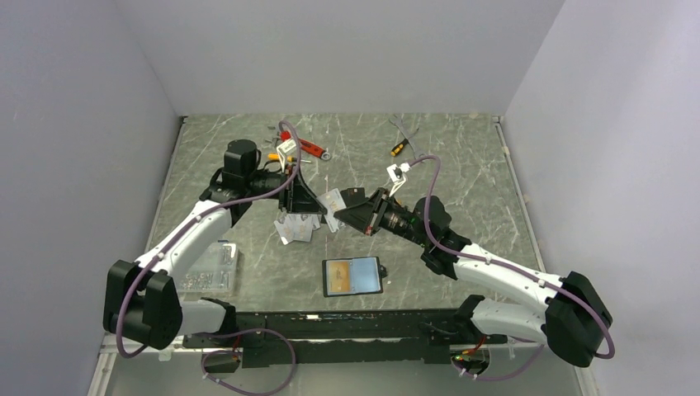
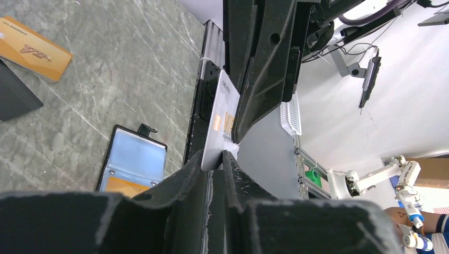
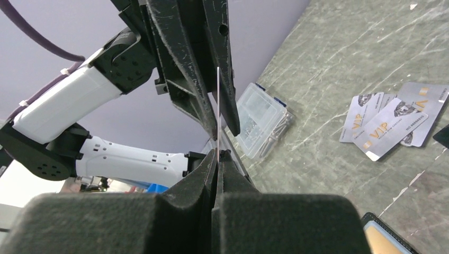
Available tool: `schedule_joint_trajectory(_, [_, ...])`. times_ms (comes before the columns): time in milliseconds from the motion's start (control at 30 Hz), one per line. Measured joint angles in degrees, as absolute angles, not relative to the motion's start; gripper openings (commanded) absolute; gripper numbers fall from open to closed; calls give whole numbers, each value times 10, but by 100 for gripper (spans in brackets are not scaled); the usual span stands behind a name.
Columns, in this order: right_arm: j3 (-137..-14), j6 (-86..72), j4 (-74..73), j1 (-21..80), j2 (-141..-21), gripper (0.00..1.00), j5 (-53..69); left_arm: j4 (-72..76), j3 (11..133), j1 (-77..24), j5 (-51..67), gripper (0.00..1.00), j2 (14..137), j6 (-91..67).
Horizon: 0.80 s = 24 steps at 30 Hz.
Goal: Put the credit cards into the card holder
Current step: Turn over the card slot in the card holder.
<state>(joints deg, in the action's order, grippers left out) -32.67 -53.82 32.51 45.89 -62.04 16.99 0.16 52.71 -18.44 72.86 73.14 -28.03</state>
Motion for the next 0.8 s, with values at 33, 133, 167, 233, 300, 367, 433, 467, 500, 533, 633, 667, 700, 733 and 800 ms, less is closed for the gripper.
schedule_joint_trajectory(33, [-327, -538, 327, 459, -621, 3, 170, 3, 527, -182, 730, 10, 733, -283])
schedule_joint_trajectory(133, [-327, -537, 330, 460, -626, 14, 174, 8, 530, -177, 744, 0, 740, -295])
schedule_joint_trajectory(167, [-327, -536, 329, 459, -629, 18, 176, 9, 533, -176, 750, 0, 743, -297])
schedule_joint_trajectory(233, [-328, -533, 326, 458, -631, 23, 184, 8, 542, -176, 759, 0, 749, -298])
schedule_joint_trajectory(300, [-332, -525, 314, 459, -630, 26, 195, 9, 551, -176, 764, 0, 751, -299])
schedule_joint_trajectory(367, [-346, -514, 293, 458, -630, 27, 208, 11, 555, -176, 769, 0, 751, -299])
schedule_joint_trajectory(433, [-366, -503, 274, 454, -630, 27, 225, 10, 557, -176, 774, 0, 752, -298])
schedule_joint_trajectory(467, [-377, -498, 264, 452, -630, 26, 237, 8, 557, -176, 778, 0, 752, -297])
schedule_joint_trajectory(500, [-386, -495, 258, 446, -630, 25, 247, -1, 561, -175, 782, 0, 753, -295])
schedule_joint_trajectory(533, [-394, -490, 249, 441, -630, 23, 260, -8, 566, -175, 785, 0, 754, -291])
schedule_joint_trajectory(633, [-410, -484, 234, 420, -634, 15, 290, -38, 584, -175, 792, 0, 755, -267])
schedule_joint_trajectory(667, [-415, -482, 232, 413, -635, 14, 298, -48, 586, -175, 795, 0, 755, -260])
schedule_joint_trajectory(700, [-421, -480, 232, 407, -638, 14, 307, -55, 587, -175, 797, 0, 755, -254])
schedule_joint_trajectory(733, [-426, -479, 231, 402, -641, 14, 315, -65, 587, -175, 798, 0, 755, -247])
schedule_joint_trajectory(800, [-436, -478, 228, 398, -652, 14, 331, -90, 592, -175, 800, 0, 757, -231])
